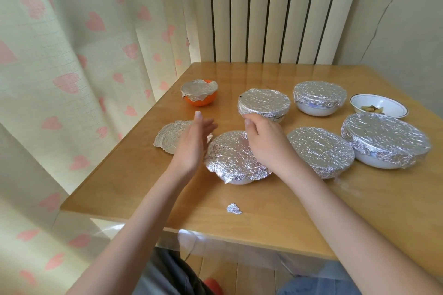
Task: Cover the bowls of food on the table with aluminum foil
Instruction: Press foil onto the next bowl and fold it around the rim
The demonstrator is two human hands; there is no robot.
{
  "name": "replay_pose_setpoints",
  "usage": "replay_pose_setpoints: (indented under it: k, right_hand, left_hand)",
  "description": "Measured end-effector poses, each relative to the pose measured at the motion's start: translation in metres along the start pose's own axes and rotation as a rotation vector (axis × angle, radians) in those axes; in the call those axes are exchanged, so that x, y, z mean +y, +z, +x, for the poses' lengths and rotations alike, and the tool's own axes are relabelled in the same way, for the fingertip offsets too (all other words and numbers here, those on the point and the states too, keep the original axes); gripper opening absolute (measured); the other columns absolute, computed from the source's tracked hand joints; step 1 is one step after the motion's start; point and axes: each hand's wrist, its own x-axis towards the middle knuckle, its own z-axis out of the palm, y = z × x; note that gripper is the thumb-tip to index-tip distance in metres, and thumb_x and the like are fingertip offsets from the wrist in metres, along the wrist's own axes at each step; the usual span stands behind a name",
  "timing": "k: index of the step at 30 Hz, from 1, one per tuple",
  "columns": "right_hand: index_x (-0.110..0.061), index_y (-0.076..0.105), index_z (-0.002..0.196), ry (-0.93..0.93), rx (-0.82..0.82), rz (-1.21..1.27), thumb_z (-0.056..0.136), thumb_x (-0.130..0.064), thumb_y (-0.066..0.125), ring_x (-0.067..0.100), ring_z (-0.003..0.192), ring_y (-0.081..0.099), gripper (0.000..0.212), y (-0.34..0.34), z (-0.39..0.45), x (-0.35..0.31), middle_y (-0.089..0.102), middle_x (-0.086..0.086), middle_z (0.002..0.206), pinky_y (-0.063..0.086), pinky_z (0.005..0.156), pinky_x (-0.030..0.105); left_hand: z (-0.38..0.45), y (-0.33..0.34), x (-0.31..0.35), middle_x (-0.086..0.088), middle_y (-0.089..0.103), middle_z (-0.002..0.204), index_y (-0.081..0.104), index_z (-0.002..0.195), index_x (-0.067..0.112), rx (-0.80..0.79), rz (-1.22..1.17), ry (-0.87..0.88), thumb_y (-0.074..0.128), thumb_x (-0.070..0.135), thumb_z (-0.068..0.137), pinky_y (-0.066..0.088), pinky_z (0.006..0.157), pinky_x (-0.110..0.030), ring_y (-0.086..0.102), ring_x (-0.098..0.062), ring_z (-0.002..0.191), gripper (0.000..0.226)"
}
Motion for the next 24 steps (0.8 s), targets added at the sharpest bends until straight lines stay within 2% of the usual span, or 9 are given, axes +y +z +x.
replay_pose_setpoints:
  k: [2, 3, 6, 8, 11, 15, 21, 23, 24]
  right_hand:
    - [-0.018, 0.063, 0.101, 0.007, -0.076, -0.006, 0.103, -0.021, 0.035, 0.012, 0.055, 0.052, 0.028, 0.004, 0.007, 0.002, 0.058, -0.002, 0.067, 0.042, 0.053, 0.027]
    - [-0.025, 0.056, 0.084, 0.017, -0.106, -0.008, 0.102, -0.021, 0.036, 0.009, 0.046, 0.044, 0.027, 0.006, 0.009, 0.003, 0.049, -0.006, 0.059, 0.035, 0.046, 0.025]
    - [-0.027, 0.04, 0.061, 0.047, -0.107, 0.004, 0.101, -0.018, 0.038, 0.012, 0.043, 0.036, 0.04, 0.012, 0.007, 0.006, 0.042, -0.004, 0.051, 0.027, 0.044, 0.028]
    - [-0.02, 0.045, 0.063, 0.101, -0.103, 0.057, 0.101, -0.018, 0.037, 0.012, 0.042, 0.034, 0.038, 0.012, 0.006, 0.007, 0.042, -0.002, 0.051, 0.025, 0.042, 0.025]
    - [-0.005, 0.052, 0.073, 0.178, -0.1, 0.106, 0.101, -0.022, 0.036, 0.015, 0.044, 0.034, 0.037, 0.012, 0.007, 0.006, 0.039, 0.001, 0.053, 0.025, 0.043, 0.024]
    - [0.007, 0.06, 0.084, 0.224, -0.1, 0.127, 0.102, -0.023, 0.035, 0.016, 0.045, 0.033, 0.043, 0.013, 0.008, 0.007, 0.039, 0.002, 0.053, 0.023, 0.043, 0.025]
    - [-0.009, 0.048, 0.074, 0.227, -0.16, 0.138, 0.103, -0.03, 0.032, 0.012, 0.039, 0.027, 0.04, 0.013, 0.009, 0.006, 0.031, -0.001, 0.05, 0.019, 0.038, 0.024]
    - [-0.006, 0.048, 0.069, 0.194, -0.169, 0.141, 0.103, -0.035, 0.03, 0.012, 0.04, 0.038, 0.048, 0.009, 0.009, 0.002, 0.04, 0.003, 0.051, 0.03, 0.042, 0.024]
    - [0.0, 0.054, 0.072, 0.167, -0.167, 0.14, 0.103, -0.037, 0.029, 0.018, 0.051, 0.053, 0.054, 0.007, 0.009, 0.0, 0.054, 0.012, 0.059, 0.041, 0.051, 0.027]
  left_hand:
    - [-0.003, 0.007, -0.004, -0.002, 0.064, 0.122, 0.061, 0.123, 0.012, -0.023, 0.067, 0.008, 0.017, 0.046, 0.105, 0.039, 0.104, -0.029, 0.056, -0.013, 0.12, 0.058]
    - [-0.006, 0.01, -0.004, -0.002, 0.065, 0.122, 0.063, 0.123, 0.012, -0.029, 0.117, 0.029, 0.017, 0.043, 0.106, 0.039, 0.104, -0.028, 0.058, -0.012, 0.117, 0.058]
    - [-0.01, 0.016, -0.008, -0.006, 0.072, 0.104, 0.072, 0.106, 0.013, -0.039, 0.153, 0.087, 0.022, 0.034, 0.108, 0.045, 0.093, -0.023, 0.064, -0.01, 0.099, 0.054]
    - [-0.01, 0.018, -0.009, -0.02, 0.069, 0.098, 0.068, 0.099, 0.0, -0.018, 0.149, 0.11, 0.025, 0.047, 0.1, 0.046, 0.094, -0.04, 0.063, -0.028, 0.097, 0.063]
    - [-0.009, 0.016, -0.01, -0.026, 0.063, 0.088, 0.057, 0.096, -0.011, -0.016, 0.199, 0.13, 0.023, 0.056, 0.09, 0.042, 0.086, -0.053, 0.058, -0.031, 0.08, 0.075]
    - [-0.012, 0.016, -0.007, -0.013, 0.052, 0.074, 0.053, 0.088, -0.013, -0.007, 0.223, 0.121, 0.024, 0.052, 0.093, 0.042, 0.078, -0.054, 0.047, -0.019, 0.071, 0.072]
    - [-0.017, 0.019, -0.008, -0.001, 0.041, 0.062, 0.044, 0.073, 0.004, 0.061, 0.217, 0.098, 0.028, 0.035, 0.107, 0.031, 0.064, -0.038, 0.037, -0.018, 0.063, 0.049]
    - [-0.023, 0.019, -0.009, -0.006, 0.049, 0.068, 0.05, 0.08, -0.001, 0.08, 0.216, 0.094, 0.026, 0.038, 0.106, 0.036, 0.067, -0.04, 0.043, -0.018, 0.067, 0.053]
    - [-0.026, 0.018, -0.009, -0.006, 0.053, 0.074, 0.053, 0.083, 0.001, 0.083, 0.217, 0.084, 0.025, 0.039, 0.106, 0.038, 0.071, -0.038, 0.046, -0.017, 0.07, 0.053]
